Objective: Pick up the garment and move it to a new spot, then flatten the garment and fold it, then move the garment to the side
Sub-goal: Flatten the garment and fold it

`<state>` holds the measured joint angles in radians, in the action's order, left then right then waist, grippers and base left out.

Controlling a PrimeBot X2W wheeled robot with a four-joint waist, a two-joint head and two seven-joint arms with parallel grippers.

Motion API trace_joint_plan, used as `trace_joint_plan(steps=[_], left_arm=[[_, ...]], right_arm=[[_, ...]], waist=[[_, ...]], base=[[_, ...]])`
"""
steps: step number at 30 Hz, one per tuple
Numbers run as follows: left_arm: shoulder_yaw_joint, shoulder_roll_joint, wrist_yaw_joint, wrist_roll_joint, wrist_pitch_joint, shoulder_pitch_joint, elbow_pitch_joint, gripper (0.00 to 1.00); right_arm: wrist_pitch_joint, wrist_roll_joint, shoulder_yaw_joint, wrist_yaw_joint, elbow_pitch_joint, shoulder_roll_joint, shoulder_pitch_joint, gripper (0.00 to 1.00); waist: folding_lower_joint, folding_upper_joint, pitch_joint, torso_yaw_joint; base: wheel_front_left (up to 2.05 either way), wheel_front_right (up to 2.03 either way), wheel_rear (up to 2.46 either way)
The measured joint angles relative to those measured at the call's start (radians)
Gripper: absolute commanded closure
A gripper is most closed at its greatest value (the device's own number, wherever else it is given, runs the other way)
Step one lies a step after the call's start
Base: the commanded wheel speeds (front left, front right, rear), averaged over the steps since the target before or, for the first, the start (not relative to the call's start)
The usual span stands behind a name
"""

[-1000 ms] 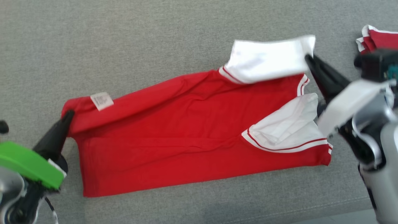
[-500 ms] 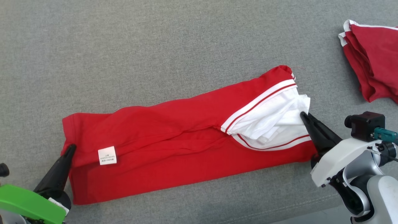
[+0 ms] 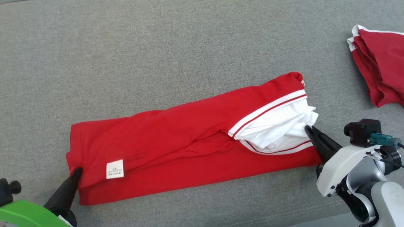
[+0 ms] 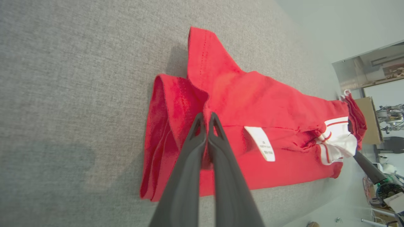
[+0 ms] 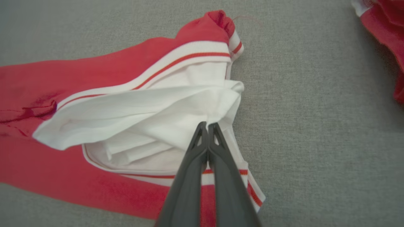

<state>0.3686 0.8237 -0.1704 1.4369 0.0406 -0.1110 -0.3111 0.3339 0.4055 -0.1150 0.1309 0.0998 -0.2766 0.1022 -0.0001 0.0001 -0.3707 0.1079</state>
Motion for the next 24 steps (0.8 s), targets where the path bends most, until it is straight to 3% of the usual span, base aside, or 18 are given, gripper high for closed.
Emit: trace_joint_plan(steps=[5,6,7,8,9,10,11,18,24], left_arm=[[0.056,-0.021,0.007,-0.058,-0.005,0.019,0.071,1.0],[0.064,-0.043,0.007,-0.069,0.002,0.043,0.102,1.0],[0.068,-0.053,0.006,-0.078,0.007,0.055,0.119,0.92],[0.076,-0.058,0.006,-0.086,0.012,0.063,0.131,0.62],[0.081,-0.063,0.006,-0.092,0.014,0.07,0.14,0.36],[0.085,-0.07,0.006,-0.101,0.016,0.075,0.149,0.05],[0.09,-0.074,0.004,-0.114,0.02,0.079,0.156,0.0],[0.083,-0.059,-0.055,-0.238,0.126,0.085,0.181,0.0],[0.041,-0.047,-0.111,-0.361,0.204,0.069,0.141,0.0]], right_arm=[[0.017,-0.028,-0.04,0.0,-0.04,-0.019,0.006,1.0],[0.021,-0.049,-0.064,0.0,-0.058,-0.029,0.014,0.8],[0.021,-0.053,-0.073,0.0,-0.064,-0.033,0.017,0.42],[0.021,-0.058,-0.077,0.0,-0.069,-0.035,0.02,0.0],[0.02,-0.059,-0.08,0.0,-0.073,-0.035,0.024,0.0],[0.02,-0.064,-0.081,0.0,-0.074,-0.036,0.027,0.0],[0.02,-0.069,-0.08,0.0,-0.074,-0.039,0.029,0.0],[0.139,-0.063,-0.058,0.0,-0.003,-0.078,0.017,0.0],[0.326,-0.026,0.073,0.0,0.123,-0.091,0.005,0.0]], waist=[[0.0,0.0,0.003,0.002],[0.0,0.0,0.005,0.001],[0.0,0.0,0.006,0.0],[0.0,0.0,0.008,-0.001],[0.0,0.0,0.009,-0.001],[0.0,0.0,0.011,-0.002],[0.0,0.0,0.014,-0.002],[0.0,0.0,0.034,-0.003],[0.0,0.0,0.054,-0.013]], base=[[0.0,0.0,0.0],[0.0,0.0,0.0],[0.0,0.0,0.0],[0.0,0.0,0.0],[0.0,0.0,0.0],[0.0,0.0,0.0],[0.0,0.0,0.0],[0.0,0.0,0.0],[0.0,0.0,0.0]])
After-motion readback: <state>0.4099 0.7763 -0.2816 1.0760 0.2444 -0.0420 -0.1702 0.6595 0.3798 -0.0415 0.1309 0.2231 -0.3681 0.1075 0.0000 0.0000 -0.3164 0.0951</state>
